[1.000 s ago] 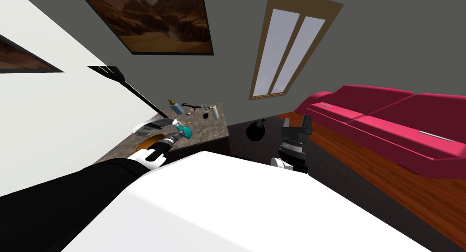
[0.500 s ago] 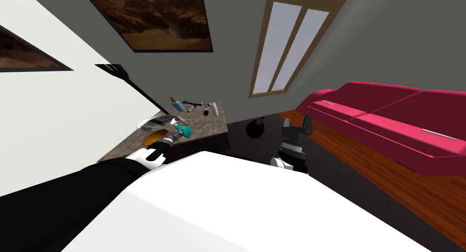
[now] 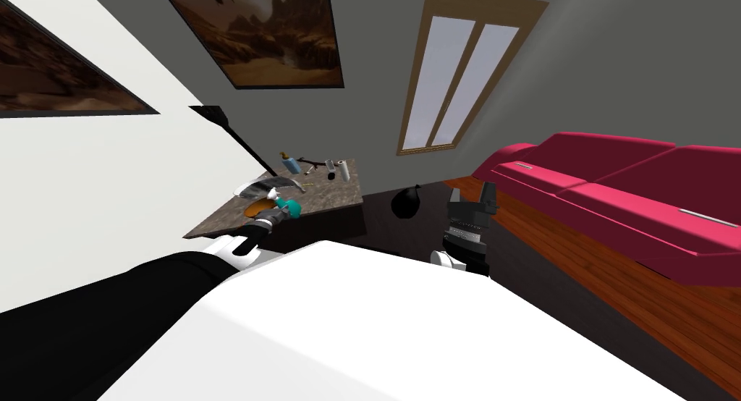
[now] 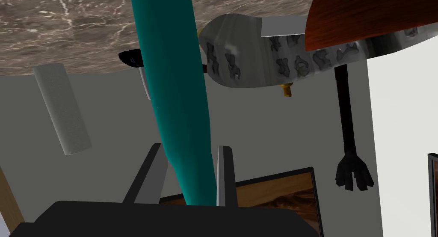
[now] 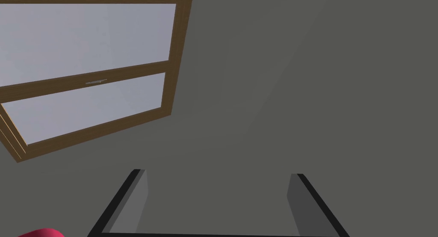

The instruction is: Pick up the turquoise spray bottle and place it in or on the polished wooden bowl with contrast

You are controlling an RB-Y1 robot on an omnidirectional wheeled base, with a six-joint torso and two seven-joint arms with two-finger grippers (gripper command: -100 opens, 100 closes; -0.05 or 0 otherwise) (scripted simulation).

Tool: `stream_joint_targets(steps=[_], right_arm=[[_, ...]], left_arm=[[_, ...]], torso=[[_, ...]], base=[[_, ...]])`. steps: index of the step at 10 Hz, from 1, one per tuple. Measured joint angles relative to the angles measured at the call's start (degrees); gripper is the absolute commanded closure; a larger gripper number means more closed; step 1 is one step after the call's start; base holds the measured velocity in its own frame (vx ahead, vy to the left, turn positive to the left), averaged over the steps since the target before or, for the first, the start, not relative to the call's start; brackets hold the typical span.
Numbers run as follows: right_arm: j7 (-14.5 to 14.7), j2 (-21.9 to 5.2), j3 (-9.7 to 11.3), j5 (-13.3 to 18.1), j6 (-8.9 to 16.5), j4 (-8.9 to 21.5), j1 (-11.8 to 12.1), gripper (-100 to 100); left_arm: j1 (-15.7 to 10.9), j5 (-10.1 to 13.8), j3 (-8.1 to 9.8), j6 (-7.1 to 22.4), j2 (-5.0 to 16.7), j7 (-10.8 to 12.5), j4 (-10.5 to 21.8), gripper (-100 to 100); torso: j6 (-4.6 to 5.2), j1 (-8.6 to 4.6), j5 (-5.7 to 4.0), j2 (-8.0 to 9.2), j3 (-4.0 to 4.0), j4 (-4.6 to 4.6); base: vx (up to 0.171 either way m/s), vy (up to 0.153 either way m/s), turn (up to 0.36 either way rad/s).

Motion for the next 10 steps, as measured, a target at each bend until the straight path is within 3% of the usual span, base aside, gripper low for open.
stream_joint_targets(steps=[3, 5, 10], right_arm=[[0.0, 0.0, 0.0, 0.0, 0.0, 0.0, 0.0, 0], [0.0, 0.0, 0.0, 0.0, 0.0, 0.0, 0.0, 0], [0.0, 0.0, 0.0, 0.0, 0.0, 0.0, 0.0, 0]], left_arm=[[0.3, -2.9, 0.70, 0.9, 0.2, -3.1, 0.0, 100], [1.0, -3.0, 1.49, 0.8, -0.1, -4.4, -0.4, 100], [1.5, 1.2, 3.35, -0.3, 0.0, -0.6, -3.1, 100]], torso=[[0.00, -0.04, -0.06, 0.04, 0.00, -0.03], [-0.08, 0.38, -0.04, 0.10, 0.04, -0.02], [0.13, 0.74, 0.11, -0.74, -0.44, -0.17]], base=[[-0.104, -0.006, 0.060], [-0.092, 0.140, 0.091], [0.042, 0.186, 0.003]])
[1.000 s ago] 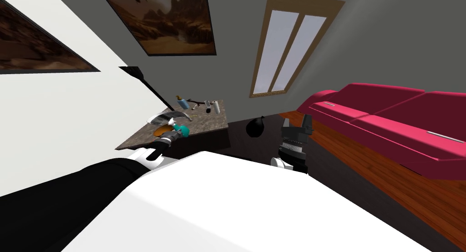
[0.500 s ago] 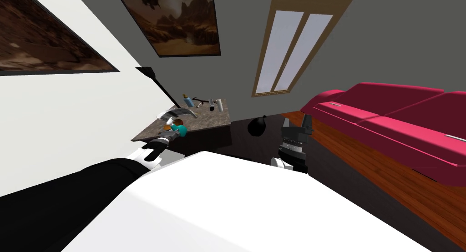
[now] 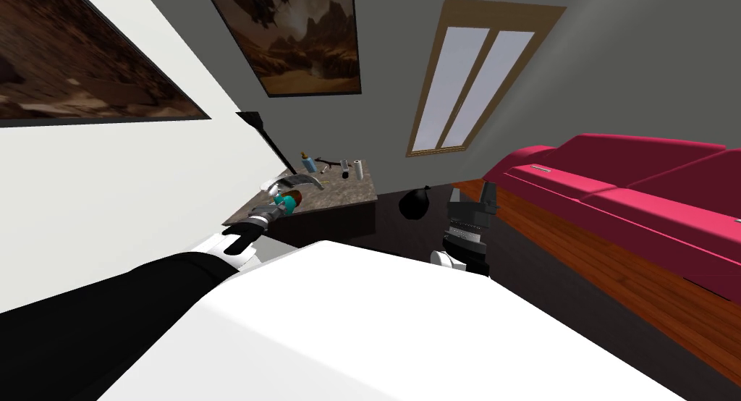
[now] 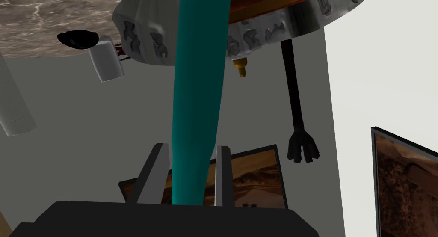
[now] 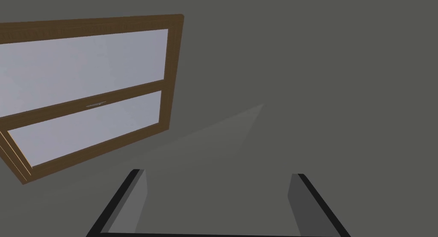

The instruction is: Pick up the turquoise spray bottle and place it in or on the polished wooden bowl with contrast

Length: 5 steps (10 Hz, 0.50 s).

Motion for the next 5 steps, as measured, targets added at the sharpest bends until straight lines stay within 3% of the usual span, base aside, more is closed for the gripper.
stream_joint_targets(steps=[5], right_arm=[[0.0, 0.0, 0.0, 0.0, 0.0, 0.0, 0.0, 0]], left_arm=[[0.0, 3.9, 1.86, -1.6, 0.6, 4.8, -2.5, 100]], torso=[[-0.03, 0.28, 0.26, -0.13, -0.07, -0.01]], base=[[0.054, 0.152, 0.005]])
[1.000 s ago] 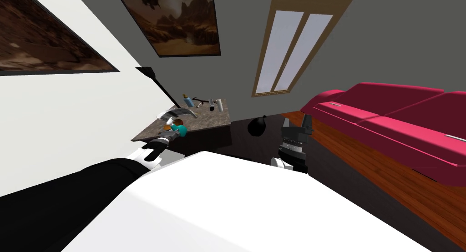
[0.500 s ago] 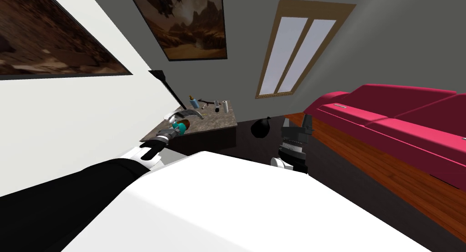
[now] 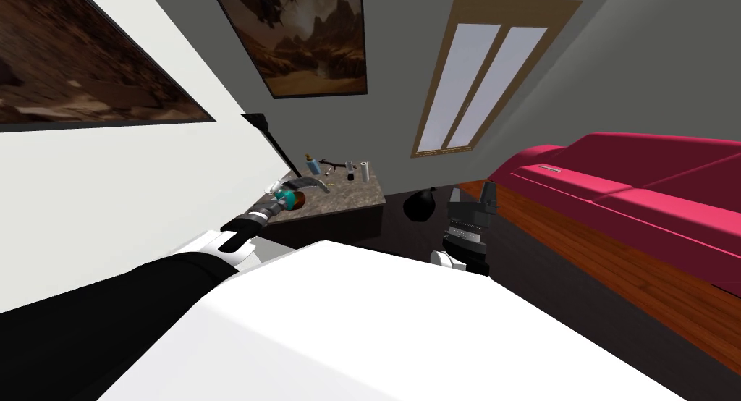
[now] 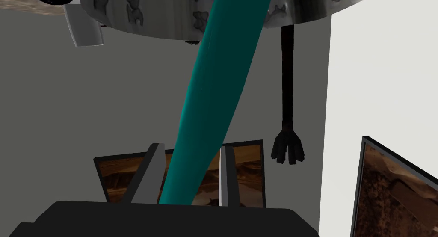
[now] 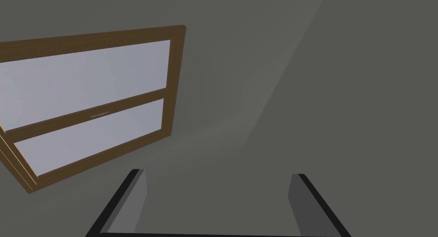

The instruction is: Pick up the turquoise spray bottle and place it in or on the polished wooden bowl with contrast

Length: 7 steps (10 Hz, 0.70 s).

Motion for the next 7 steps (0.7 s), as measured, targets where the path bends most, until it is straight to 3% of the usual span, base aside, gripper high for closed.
stream_joint_targets(steps=[3, 4, 5, 7], right_arm=[[0.0, 0.0, 0.0, 0.0, 0.0, 0.0, 0.0, 0], [0.0, 0.0, 0.0, 0.0, 0.0, 0.0, 0.0, 0], [0.0, 0.0, 0.0, 0.0, 0.0, 0.0, 0.0, 0], [0.0, 0.0, 0.0, 0.0, 0.0, 0.0, 0.0, 0]], left_arm=[[0.4, 2.7, 1.33, -0.4, 1.0, 3.0, -2.0, 100], [0.2, 3.3, 1.61, -0.9, 1.0, 4.0, -2.2, 100], [0.1, 3.4, 1.67, -1.1, 1.1, 4.2, -2.2, -100], [0.1, 3.4, 1.68, -1.1, 1.1, 4.2, -2.2, -100]], torso=[[-0.02, 0.16, 0.09, 0.09, 0.08, 0.07], [-0.01, 0.19, 0.16, 0.03, 0.05, 0.07], [-0.03, -0.04, 0.16, 0.14, 0.09, 0.06], [-0.04, -0.31, 0.09, 0.30, 0.20, 0.11]], base=[[0.057, 0.151, 0.001], [0.038, 0.065, -0.013], [0.007, 0.013, -0.004], [0.002, 0.003, 0.000]])
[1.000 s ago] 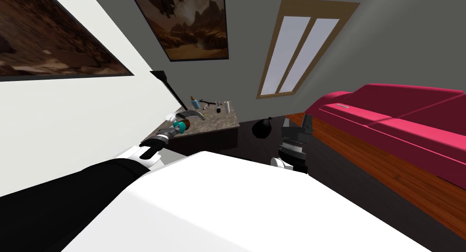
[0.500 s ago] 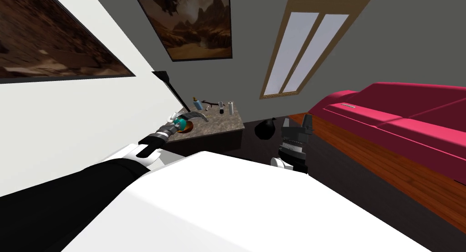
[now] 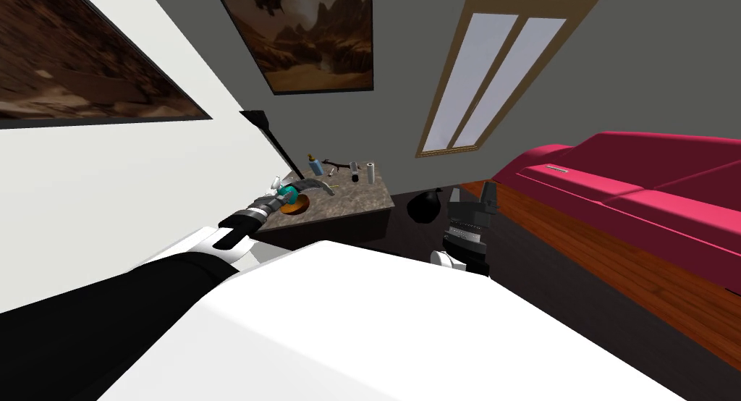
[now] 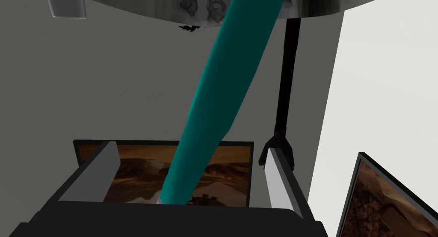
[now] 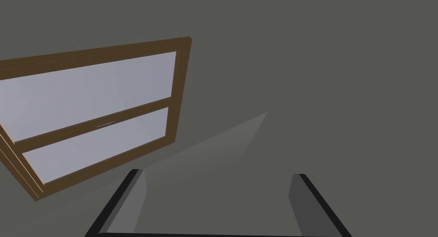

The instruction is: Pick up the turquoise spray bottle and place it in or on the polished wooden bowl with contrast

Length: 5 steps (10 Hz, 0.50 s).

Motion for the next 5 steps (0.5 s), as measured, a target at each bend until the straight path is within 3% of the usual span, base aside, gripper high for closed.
stream_joint_targets(steps=[2, 3, 4, 5], right_arm=[[0.0, 0.0, 0.0, 0.0, 0.0, 0.0, 0.0, 0], [0.0, 0.0, 0.0, 0.0, 0.0, 0.0, 0.0, 0], [0.0, 0.0, 0.0, 0.0, 0.0, 0.0, 0.0, 0], [0.0, 0.0, 0.0, 0.0, 0.0, 0.0, 0.0, 0]], left_arm=[[0.0, 0.0, 0.00, 0.0, 0.0, 0.0, 0.0, -100], [0.0, 0.0, 0.00, 0.0, 0.0, 0.0, 0.0, 0], [0.0, 0.0, 0.00, 0.0, 0.0, 0.0, 0.0, -100], [0.8, 0.4, 0.65, 0.8, 0.6, 0.2, -1.5, -100]], torso=[[0.00, -0.04, -0.01, 0.03, 0.02, 0.01], [0.00, -0.05, -0.01, 0.04, 0.02, 0.01], [0.00, -0.05, -0.01, 0.04, 0.03, 0.01], [-0.02, -0.03, -0.02, -0.02, 0.00, 0.00]], base=[[0.000, 0.000, 0.000], [0.000, 0.000, 0.000], [0.021, 0.011, 0.078], [0.030, 0.012, 0.049]])
